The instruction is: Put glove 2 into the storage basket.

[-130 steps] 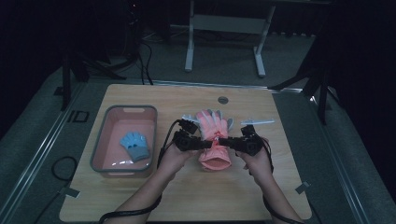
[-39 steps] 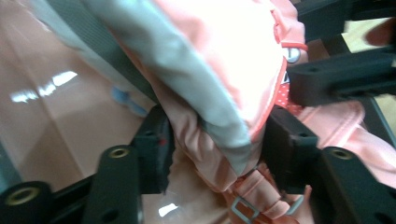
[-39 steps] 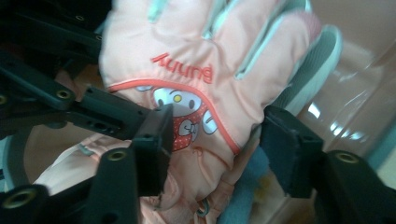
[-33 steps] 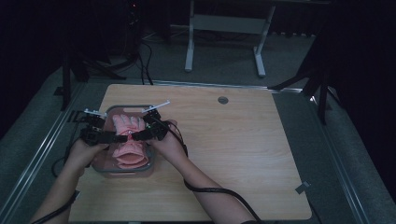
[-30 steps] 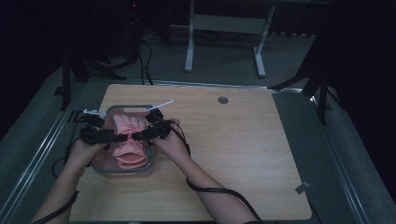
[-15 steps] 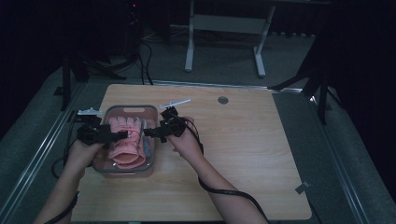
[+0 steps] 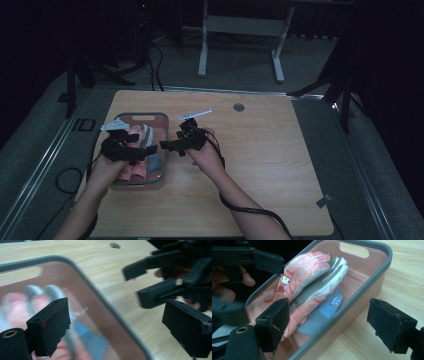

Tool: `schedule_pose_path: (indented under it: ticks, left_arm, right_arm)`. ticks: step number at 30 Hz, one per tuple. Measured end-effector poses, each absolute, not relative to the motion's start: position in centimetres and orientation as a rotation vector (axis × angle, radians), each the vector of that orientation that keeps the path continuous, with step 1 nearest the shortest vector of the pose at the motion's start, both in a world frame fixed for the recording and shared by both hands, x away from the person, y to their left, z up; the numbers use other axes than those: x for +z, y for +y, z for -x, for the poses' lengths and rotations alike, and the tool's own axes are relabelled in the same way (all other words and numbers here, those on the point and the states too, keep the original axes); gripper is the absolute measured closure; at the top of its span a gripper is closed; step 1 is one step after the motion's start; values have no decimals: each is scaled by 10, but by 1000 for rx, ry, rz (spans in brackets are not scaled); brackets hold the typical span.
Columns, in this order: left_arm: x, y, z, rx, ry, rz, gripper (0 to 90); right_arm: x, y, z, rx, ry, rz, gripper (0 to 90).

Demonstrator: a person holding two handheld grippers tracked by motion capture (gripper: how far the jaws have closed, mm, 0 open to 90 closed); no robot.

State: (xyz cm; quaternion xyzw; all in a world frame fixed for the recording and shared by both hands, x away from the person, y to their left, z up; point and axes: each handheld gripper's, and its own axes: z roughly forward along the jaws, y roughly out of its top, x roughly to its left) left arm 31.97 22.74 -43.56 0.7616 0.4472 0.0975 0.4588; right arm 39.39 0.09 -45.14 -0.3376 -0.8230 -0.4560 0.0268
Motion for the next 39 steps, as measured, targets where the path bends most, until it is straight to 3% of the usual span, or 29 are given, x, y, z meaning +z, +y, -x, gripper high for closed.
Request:
schedule_pose_path:
  ticks: [18, 39]
  left_arm:
    - [-443, 151, -301, 159, 910, -1939, 78]
    - [-473, 94, -282, 96, 773, -2017, 78]
  right_arm:
    - [-466, -50, -388, -1370, -2591, 1079, 179]
    - [-499, -99, -373, -1327, -2696, 1100, 157]
